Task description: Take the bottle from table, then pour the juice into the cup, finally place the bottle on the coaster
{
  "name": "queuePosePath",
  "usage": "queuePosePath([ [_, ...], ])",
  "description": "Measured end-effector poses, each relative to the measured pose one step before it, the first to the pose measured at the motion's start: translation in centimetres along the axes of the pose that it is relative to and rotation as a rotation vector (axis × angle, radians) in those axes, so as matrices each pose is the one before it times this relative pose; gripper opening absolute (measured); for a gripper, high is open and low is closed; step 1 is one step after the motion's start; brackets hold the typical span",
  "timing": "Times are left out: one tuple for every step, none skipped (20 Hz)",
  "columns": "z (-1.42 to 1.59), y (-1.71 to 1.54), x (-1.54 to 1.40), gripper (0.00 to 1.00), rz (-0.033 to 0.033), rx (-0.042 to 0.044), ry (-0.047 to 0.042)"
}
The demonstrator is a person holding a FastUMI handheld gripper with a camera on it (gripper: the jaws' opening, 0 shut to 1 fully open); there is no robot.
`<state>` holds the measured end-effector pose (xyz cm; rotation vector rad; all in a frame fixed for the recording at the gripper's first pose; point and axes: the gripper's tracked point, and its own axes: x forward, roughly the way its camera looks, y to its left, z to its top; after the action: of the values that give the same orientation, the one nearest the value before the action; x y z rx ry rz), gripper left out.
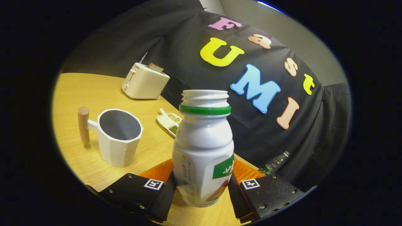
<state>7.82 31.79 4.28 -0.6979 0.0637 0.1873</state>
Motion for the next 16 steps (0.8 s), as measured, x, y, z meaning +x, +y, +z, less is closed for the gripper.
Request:
queuePosePath([
  [0.199, 0.134, -0.004, 0.76, -0.00596, -0.01964, -0.00353],
  [0.109, 0.116, 0.195, 0.76, -0.00756, -0.02443, -0.00713],
  [0.187, 0.041, 0.284, 0.76, -0.00497, -0.02815, -0.01084],
  [0.153, 0.019, 0.051, 0.73, -0.00696, -0.02773, -0.00322],
  [0.071, 0.0, -0.202, 0.73, -0.00636, -0.03137, -0.00064],
  [0.175, -0.035, 0.05, 0.73, -0.00804, -0.02905, -0.00013],
  [0.246, -0.258, 0.066, 0.73, -0.01032, -0.02655, -0.00117],
  [0.05, -0.274, 0.414, 0.73, -0.0063, -0.02486, 0.00106],
  [0.093, -0.138, 0.14, 0.73, -0.00637, -0.02311, 0.00137],
  [0.094, -0.269, 0.261, 0.73, -0.00601, -0.0252, 0.00199],
  [0.127, -0.121, 0.033, 0.73, -0.00629, -0.03044, 0.00078],
  [0.168, -0.088, -0.176, 0.73, -0.00822, -0.03399, 0.00044],
  [0.207, -0.033, -0.128, 0.73, -0.00837, -0.03707, -0.0013],
  [0.223, -0.068, -0.049, 0.73, -0.00862, -0.03941, -0.00075],
  [0.225, -0.114, -0.013, 0.73, -0.0109, -0.04018, -0.00142],
  [0.146, -0.092, -0.04, 0.73, -0.01254, -0.03902, -0.00147],
])
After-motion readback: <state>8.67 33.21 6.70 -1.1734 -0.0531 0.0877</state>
